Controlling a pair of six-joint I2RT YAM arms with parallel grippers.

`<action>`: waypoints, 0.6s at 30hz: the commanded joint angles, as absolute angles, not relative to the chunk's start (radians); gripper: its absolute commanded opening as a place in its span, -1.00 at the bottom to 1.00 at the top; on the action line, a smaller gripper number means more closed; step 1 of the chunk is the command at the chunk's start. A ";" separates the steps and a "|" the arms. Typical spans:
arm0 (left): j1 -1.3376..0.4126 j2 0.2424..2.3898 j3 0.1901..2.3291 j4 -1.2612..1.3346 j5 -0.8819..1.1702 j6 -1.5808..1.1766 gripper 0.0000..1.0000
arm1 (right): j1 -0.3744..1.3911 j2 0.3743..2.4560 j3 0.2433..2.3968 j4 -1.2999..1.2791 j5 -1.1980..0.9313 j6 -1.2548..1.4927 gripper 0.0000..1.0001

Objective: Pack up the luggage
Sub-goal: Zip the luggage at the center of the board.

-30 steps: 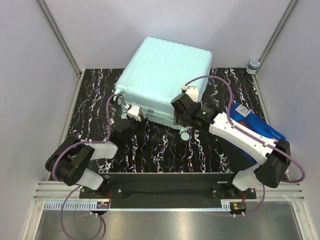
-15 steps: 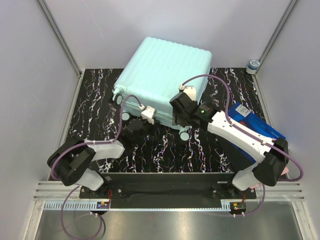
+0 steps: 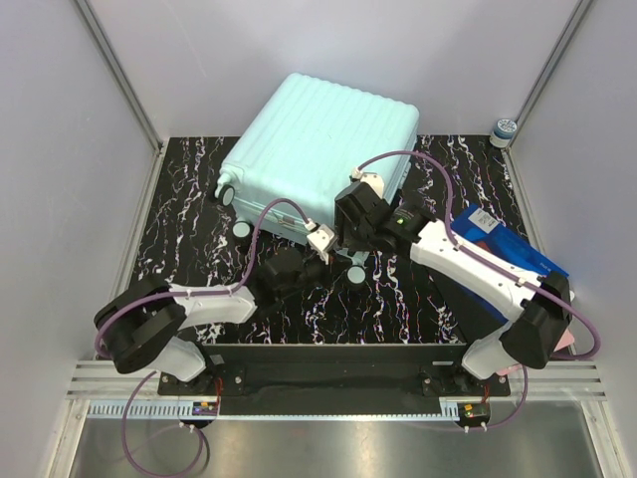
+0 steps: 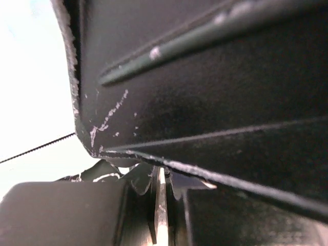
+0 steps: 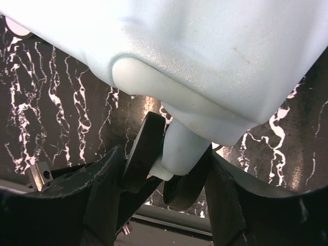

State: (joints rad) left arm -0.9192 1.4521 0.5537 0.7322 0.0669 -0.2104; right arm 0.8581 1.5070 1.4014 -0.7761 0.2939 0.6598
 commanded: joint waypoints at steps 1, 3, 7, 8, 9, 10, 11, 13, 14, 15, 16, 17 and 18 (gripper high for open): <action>-0.925 1.408 0.554 0.759 0.031 -0.227 -1.00 | 0.907 1.582 1.446 -0.356 0.071 0.581 -1.00; -0.925 1.401 0.539 0.770 0.028 -0.235 -1.00 | 0.913 1.589 1.459 -0.347 0.064 0.586 -1.00; -0.923 1.385 0.517 0.779 0.012 -0.241 -1.00 | 0.926 1.629 1.491 -0.345 0.049 0.591 -1.00; -0.922 1.384 0.508 0.778 0.009 -0.242 -1.00 | 0.933 1.635 1.499 -0.344 0.046 0.589 -1.00; -0.919 1.379 0.502 0.781 0.008 -0.244 -1.00 | 0.937 1.641 1.509 -0.344 0.046 0.591 -1.00; -0.917 1.371 0.497 0.781 0.006 -0.250 -1.00 | 0.940 1.654 1.516 -0.344 0.046 0.592 -1.00; -0.910 1.368 0.485 0.785 0.009 -0.255 -1.00 | 0.943 1.660 1.522 -0.344 0.045 0.591 -1.00; -0.904 1.355 0.474 0.785 0.011 -0.258 -1.00 | 0.954 1.678 1.542 -0.344 0.041 0.592 -1.00; -0.896 1.351 0.465 0.785 0.012 -0.259 -1.00 | 0.957 1.684 1.554 -0.344 0.040 0.592 -1.00; -0.891 1.347 0.462 0.784 0.015 -0.262 -1.00 | 0.963 1.689 1.558 -0.342 0.037 0.589 -1.00; -0.887 1.342 0.457 0.782 0.018 -0.268 -1.00 | 0.966 1.693 1.562 -0.344 0.034 0.589 -1.00; -0.878 1.341 0.453 0.781 0.024 -0.273 -1.00 | 0.965 1.695 1.562 -0.344 0.034 0.589 -1.00; -0.873 1.342 0.451 0.779 0.035 -0.276 -1.00 | 0.966 1.690 1.560 -0.345 0.040 0.588 -1.00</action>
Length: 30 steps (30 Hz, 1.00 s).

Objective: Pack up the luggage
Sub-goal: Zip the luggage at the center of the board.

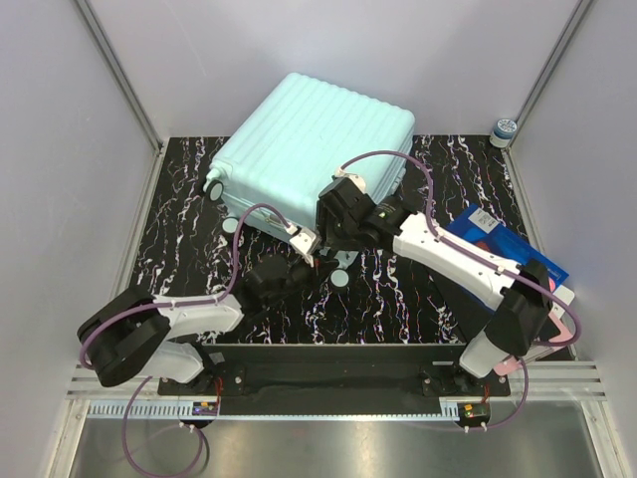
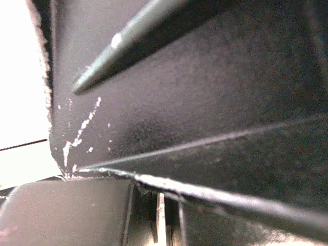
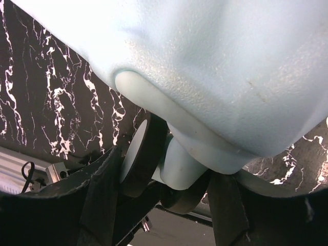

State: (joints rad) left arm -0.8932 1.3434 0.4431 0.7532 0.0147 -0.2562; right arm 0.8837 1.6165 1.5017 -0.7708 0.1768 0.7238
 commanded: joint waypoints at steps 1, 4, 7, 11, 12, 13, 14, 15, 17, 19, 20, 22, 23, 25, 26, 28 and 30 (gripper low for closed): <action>-0.867 1.345 0.453 0.779 0.038 -0.284 -1.00 | 0.966 1.681 1.557 -0.348 0.047 0.588 -0.99; -0.859 1.362 0.454 0.776 0.044 -0.294 -1.00 | 0.966 1.641 1.529 -0.356 0.089 0.572 -0.42; -0.853 1.384 0.460 0.785 0.052 -0.308 -1.00 | 0.965 1.579 1.493 -0.377 0.147 0.554 0.28; -0.848 1.400 0.468 0.785 0.061 -0.319 -1.00 | 0.963 1.467 1.395 -0.420 0.267 0.535 0.79; -0.848 1.401 0.469 0.782 0.064 -0.319 -1.00 | 0.963 1.409 1.375 -0.437 0.287 0.534 0.85; -0.848 1.401 0.471 0.779 0.066 -0.319 -1.00 | 0.960 1.379 1.330 -0.449 0.305 0.534 0.89; -0.848 1.402 0.471 0.781 0.071 -0.321 -1.00 | 0.959 1.346 1.309 -0.459 0.337 0.532 0.93; -0.848 1.402 0.468 0.779 0.071 -0.324 -1.00 | 0.956 1.283 1.284 -0.480 0.354 0.535 0.94; -0.848 1.402 0.466 0.781 0.071 -0.325 -1.00 | 0.953 1.189 1.217 -0.514 0.396 0.538 0.96; -0.847 1.405 0.463 0.790 0.072 -0.325 -1.00 | 0.950 1.134 1.154 -0.531 0.413 0.534 0.97; -0.848 1.408 0.462 0.792 0.074 -0.327 -1.00 | 0.948 1.088 1.135 -0.543 0.425 0.532 0.97; -0.847 1.414 0.460 0.799 0.083 -0.327 -1.00 | 0.946 1.051 1.076 -0.548 0.429 0.529 0.98; -0.848 1.419 0.462 0.802 0.086 -0.327 -1.00 | 0.946 1.030 1.057 -0.548 0.431 0.531 0.98; -0.847 1.420 0.453 0.818 0.103 -0.327 -1.00 | 0.945 1.023 1.011 -0.549 0.422 0.532 0.98; -0.848 1.420 0.451 0.822 0.103 -0.324 -1.00 | 0.945 1.028 0.999 -0.548 0.422 0.537 0.98; -0.848 1.419 0.446 0.805 0.085 -0.318 -1.00 | 0.943 1.037 0.970 -0.548 0.426 0.558 0.98; -0.847 1.411 0.453 0.752 0.071 -0.302 -1.00 | 0.942 1.058 0.951 -0.548 0.433 0.572 0.98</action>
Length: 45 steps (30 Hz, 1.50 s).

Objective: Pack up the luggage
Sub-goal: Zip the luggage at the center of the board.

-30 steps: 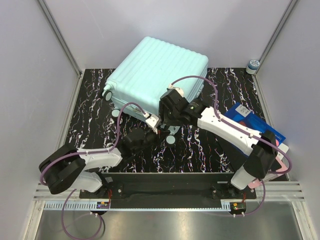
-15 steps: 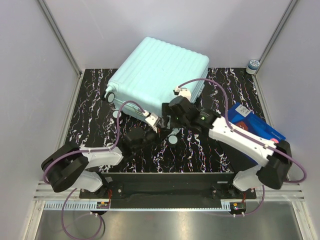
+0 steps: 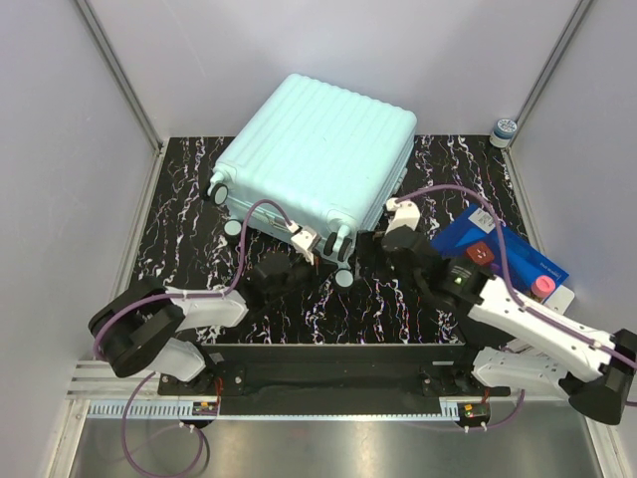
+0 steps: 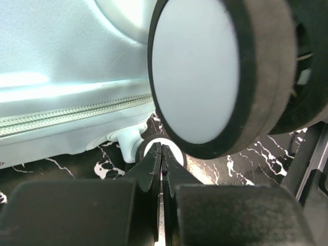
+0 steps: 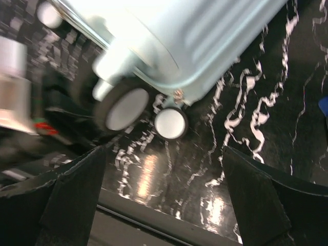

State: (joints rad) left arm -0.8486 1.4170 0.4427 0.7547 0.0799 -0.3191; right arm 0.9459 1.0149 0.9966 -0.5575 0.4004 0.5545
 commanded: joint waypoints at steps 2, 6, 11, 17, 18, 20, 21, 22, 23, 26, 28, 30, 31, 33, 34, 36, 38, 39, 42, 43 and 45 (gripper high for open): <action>-0.842 1.379 0.453 0.680 0.042 -0.293 -1.00 | 0.942 1.072 0.940 -0.546 0.437 0.580 0.98; -0.821 1.254 0.442 0.520 -0.037 -0.296 -0.50 | 0.940 1.066 0.890 -0.534 0.430 0.604 0.98; -0.763 1.141 0.451 0.260 -0.044 -0.313 0.38 | 0.942 1.052 0.809 -0.434 0.373 0.604 0.94; -0.551 0.970 0.472 0.017 -0.075 -0.351 0.57 | 0.945 1.111 0.789 -0.348 0.293 0.618 0.82; -0.525 0.904 0.471 0.006 -0.069 -0.353 0.60 | 0.948 1.114 0.781 -0.327 0.273 0.620 0.81; -0.454 0.842 0.482 -0.029 -0.060 -0.347 0.67 | 0.972 1.115 0.753 -0.247 0.262 0.627 0.75; -0.436 0.803 0.489 -0.043 -0.069 -0.347 0.73 | 0.989 1.118 0.747 -0.226 0.270 0.626 0.73; -0.408 0.789 0.505 -0.052 -0.077 -0.357 0.76 | 1.023 1.121 0.742 -0.188 0.288 0.629 0.72; -0.393 0.782 0.506 -0.048 -0.074 -0.363 0.79 | 1.044 1.124 0.739 -0.175 0.314 0.630 0.72; -0.310 0.796 0.520 -0.023 -0.006 -0.382 0.82 | 1.075 1.141 0.739 -0.155 0.388 0.644 0.72; -0.253 0.813 0.525 -0.003 0.075 -0.411 0.82 | 1.074 1.146 0.738 -0.150 0.410 0.650 0.72; -0.221 0.813 0.528 0.029 0.109 -0.428 0.82 | 1.086 1.149 0.738 -0.146 0.420 0.652 0.72; -0.194 0.811 0.538 0.037 0.104 -0.436 0.85 | 1.086 1.152 0.736 -0.134 0.423 0.652 0.72; -0.161 0.811 0.575 0.031 0.094 -0.442 0.87 | 1.095 1.158 0.733 -0.124 0.426 0.653 0.72; -0.122 0.813 0.587 0.034 0.109 -0.442 0.87 | 1.095 1.161 0.733 -0.124 0.425 0.657 0.72; -0.092 0.816 0.618 0.038 0.139 -0.443 0.87 | 1.101 1.155 0.736 -0.124 0.425 0.664 0.72; -0.071 0.812 0.635 0.037 0.123 -0.434 0.89 | 1.108 1.147 0.739 -0.124 0.425 0.666 0.72; -0.064 0.813 0.653 0.038 0.104 -0.430 0.89 | 1.109 1.143 0.744 -0.126 0.419 0.663 0.72; -0.029 0.839 0.692 0.073 0.100 -0.407 0.92 | 1.115 1.149 0.759 -0.126 0.393 0.644 0.71; -0.008 0.851 0.705 0.092 0.101 -0.397 0.93 | 1.118 1.152 0.768 -0.126 0.387 0.641 0.71; 0.021 0.906 0.732 0.127 0.142 -0.353 0.93 | 1.118 1.164 0.779 -0.126 0.374 0.640 0.72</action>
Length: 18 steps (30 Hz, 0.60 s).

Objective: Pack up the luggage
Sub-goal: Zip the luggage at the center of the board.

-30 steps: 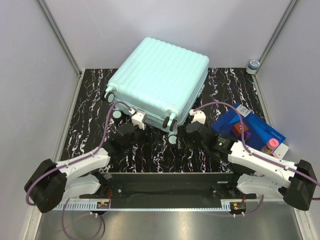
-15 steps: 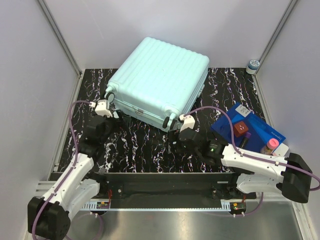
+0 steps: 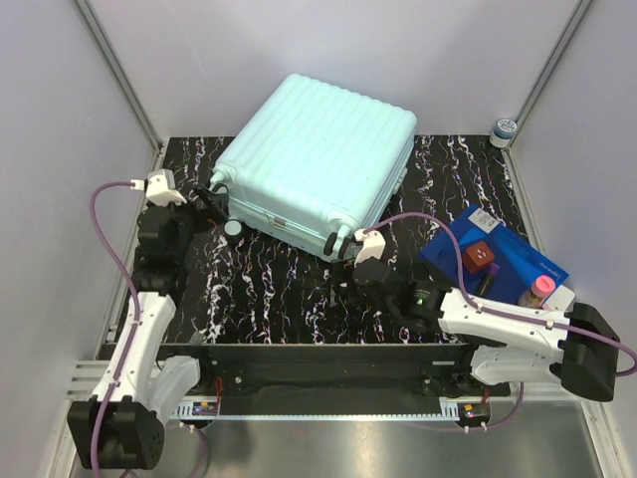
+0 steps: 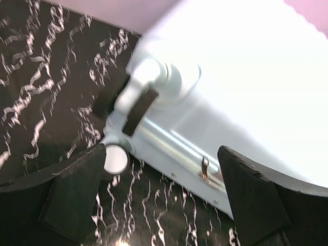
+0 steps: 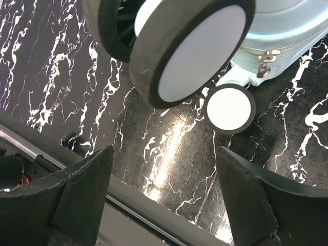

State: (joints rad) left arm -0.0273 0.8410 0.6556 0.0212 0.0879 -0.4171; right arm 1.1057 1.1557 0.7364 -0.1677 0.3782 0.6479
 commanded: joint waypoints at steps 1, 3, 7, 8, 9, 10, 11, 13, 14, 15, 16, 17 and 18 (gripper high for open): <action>0.029 0.928 0.739 0.168 0.158 -0.345 0.94 | 1.118 1.172 0.791 -0.126 0.379 0.649 0.72; 0.040 1.004 0.779 0.186 0.230 -0.289 0.94 | 1.118 1.190 0.805 -0.138 0.409 0.663 0.73; 0.048 1.117 0.818 0.216 0.307 -0.212 0.96 | 1.118 1.187 0.841 -0.163 0.437 0.687 0.74; 0.048 1.158 0.828 0.210 0.320 -0.203 0.96 | 1.118 1.178 0.844 -0.166 0.440 0.684 0.74; 0.049 1.176 0.850 0.198 0.324 -0.190 0.96 | 1.118 1.174 0.847 -0.182 0.442 0.681 0.75; 0.051 1.193 0.860 0.195 0.330 -0.181 0.96 | 1.118 1.169 0.853 -0.190 0.445 0.678 0.75; 0.051 1.224 0.865 0.189 0.337 -0.178 0.96 | 1.118 1.163 0.853 -0.199 0.454 0.675 0.75; 0.052 1.249 0.880 0.184 0.330 -0.179 0.94 | 1.118 1.144 0.850 -0.222 0.463 0.675 0.76; 0.052 1.268 0.885 0.186 0.343 -0.181 0.92 | 1.118 1.137 0.848 -0.225 0.474 0.676 0.76; 0.052 1.279 0.896 0.181 0.347 -0.186 0.90 | 1.118 1.125 0.845 -0.235 0.479 0.676 0.76; 0.052 1.295 0.903 0.161 0.353 -0.189 0.81 | 1.118 1.120 0.842 -0.239 0.480 0.676 0.76; 0.054 1.299 0.907 0.155 0.356 -0.189 0.79 | 1.118 1.111 0.839 -0.242 0.485 0.680 0.77; 0.052 1.299 0.904 0.153 0.351 -0.192 0.76 | 1.118 1.109 0.839 -0.248 0.486 0.681 0.77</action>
State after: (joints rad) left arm 0.0505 1.2900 0.8478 0.1184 0.3031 -0.2081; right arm 1.1103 1.1511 0.8104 -0.2245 0.4278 0.6682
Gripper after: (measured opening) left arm 0.907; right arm 0.881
